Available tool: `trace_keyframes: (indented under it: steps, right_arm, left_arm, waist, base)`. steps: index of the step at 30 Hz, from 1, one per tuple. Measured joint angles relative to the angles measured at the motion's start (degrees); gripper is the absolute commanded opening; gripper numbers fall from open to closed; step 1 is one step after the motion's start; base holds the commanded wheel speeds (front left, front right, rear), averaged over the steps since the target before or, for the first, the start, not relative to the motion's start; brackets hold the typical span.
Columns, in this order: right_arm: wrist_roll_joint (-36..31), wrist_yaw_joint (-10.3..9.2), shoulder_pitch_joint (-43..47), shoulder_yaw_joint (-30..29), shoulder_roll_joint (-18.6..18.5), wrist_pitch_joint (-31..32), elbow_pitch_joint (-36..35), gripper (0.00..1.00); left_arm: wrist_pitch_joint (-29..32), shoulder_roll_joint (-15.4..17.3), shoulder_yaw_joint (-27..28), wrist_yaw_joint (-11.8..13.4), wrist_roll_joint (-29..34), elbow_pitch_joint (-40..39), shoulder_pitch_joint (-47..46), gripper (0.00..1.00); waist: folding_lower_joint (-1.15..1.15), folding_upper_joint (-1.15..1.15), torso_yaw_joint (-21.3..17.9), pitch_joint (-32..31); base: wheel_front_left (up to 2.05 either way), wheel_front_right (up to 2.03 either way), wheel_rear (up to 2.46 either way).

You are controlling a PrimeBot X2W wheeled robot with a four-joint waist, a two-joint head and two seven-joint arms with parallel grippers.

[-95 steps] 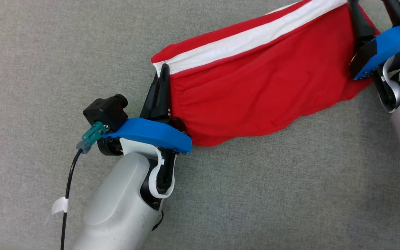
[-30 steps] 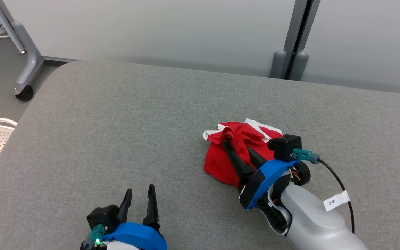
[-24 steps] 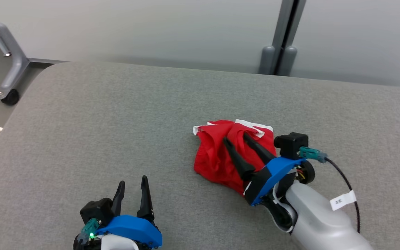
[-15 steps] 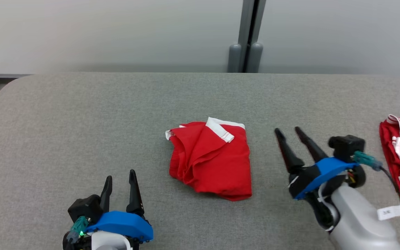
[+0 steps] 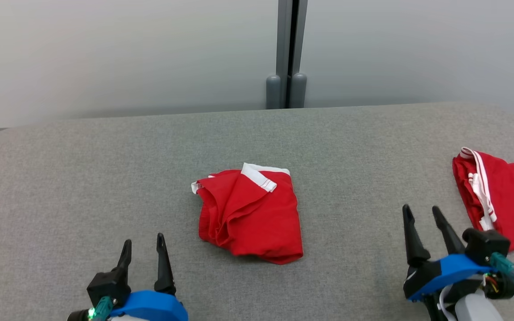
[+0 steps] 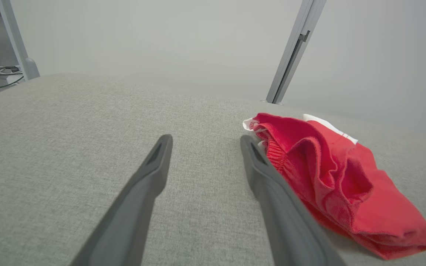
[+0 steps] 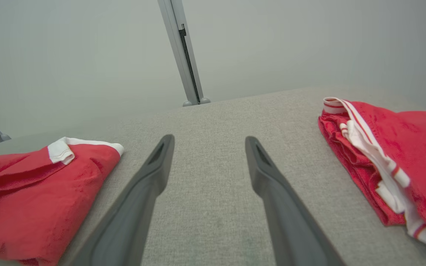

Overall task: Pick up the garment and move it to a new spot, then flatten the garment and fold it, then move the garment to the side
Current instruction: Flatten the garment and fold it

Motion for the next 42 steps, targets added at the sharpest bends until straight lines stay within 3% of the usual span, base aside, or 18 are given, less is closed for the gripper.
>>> trace_keyframes:
  steps: [8,13,20,24,25,26,27,35,42]
  right_arm:
    - [-1.3,0.00,2.8,-0.2,1.3,0.0,0.1,1.00]
    - [-1.2,0.00,1.7,3.5,1.3,0.0,0.9,1.00]
    - [-0.8,0.00,-4.8,10.7,1.5,0.0,4.2,1.00]
    - [-1.0,0.00,-7.4,11.9,1.6,0.0,6.5,1.00]
    - [-1.0,0.00,-7.7,11.6,1.6,0.0,6.9,0.82]
    - [-1.2,0.00,-7.9,11.3,1.6,0.0,7.5,0.38]
    - [-1.3,0.00,-8.0,10.9,1.6,0.0,8.2,0.01]
    - [-4.5,0.00,-10.6,5.9,0.6,0.0,11.6,0.00]
    - [-7.6,0.00,-14.2,5.3,-1.0,0.0,14.7,0.00]
  left_arm:
    - [0.0,0.0,0.9,-0.2,-0.1,-0.6,1.9,1.00]
    - [0.0,0.0,-0.9,-0.5,-0.7,-0.7,1.4,1.00]
    - [0.0,0.0,-5.9,-0.2,-2.6,-1.1,-0.7,1.00]
    - [0.0,0.0,-7.6,-0.1,-3.2,-0.9,-1.3,1.00]
    - [0.0,0.0,-7.7,0.0,-3.2,-1.0,-1.4,1.00]
    - [0.0,0.0,-7.9,0.1,-3.2,-1.0,-1.5,1.00]
    - [0.0,0.0,-7.9,0.1,-3.2,-1.0,-1.5,1.00]
    - [0.0,0.0,-8.3,0.3,-3.7,-1.7,-1.5,1.00]
    - [0.0,0.0,-10.1,0.7,-4.6,-2.4,-2.1,1.00]
  waist:
    - [0.00,0.00,-0.6,-0.8]
    - [0.00,0.00,0.4,0.3]
    - [0.00,0.00,5.1,1.9]
    - [0.01,0.00,8.8,2.9]
    - [0.01,0.00,9.7,3.2]
    - [0.01,0.00,10.6,3.5]
    - [0.01,0.00,11.4,3.8]
    - [0.01,0.00,15.6,6.7]
    - [0.01,0.00,17.4,8.8]
  base:
    - [0.00,0.00,0.00]
    - [0.00,0.00,0.00]
    - [0.00,0.00,0.00]
    - [0.00,0.00,0.00]
    - [0.00,0.00,0.00]
    - [0.00,0.00,0.00]
    - [0.00,0.00,0.00]
    - [0.00,0.00,0.00]
    - [0.00,0.00,0.00]
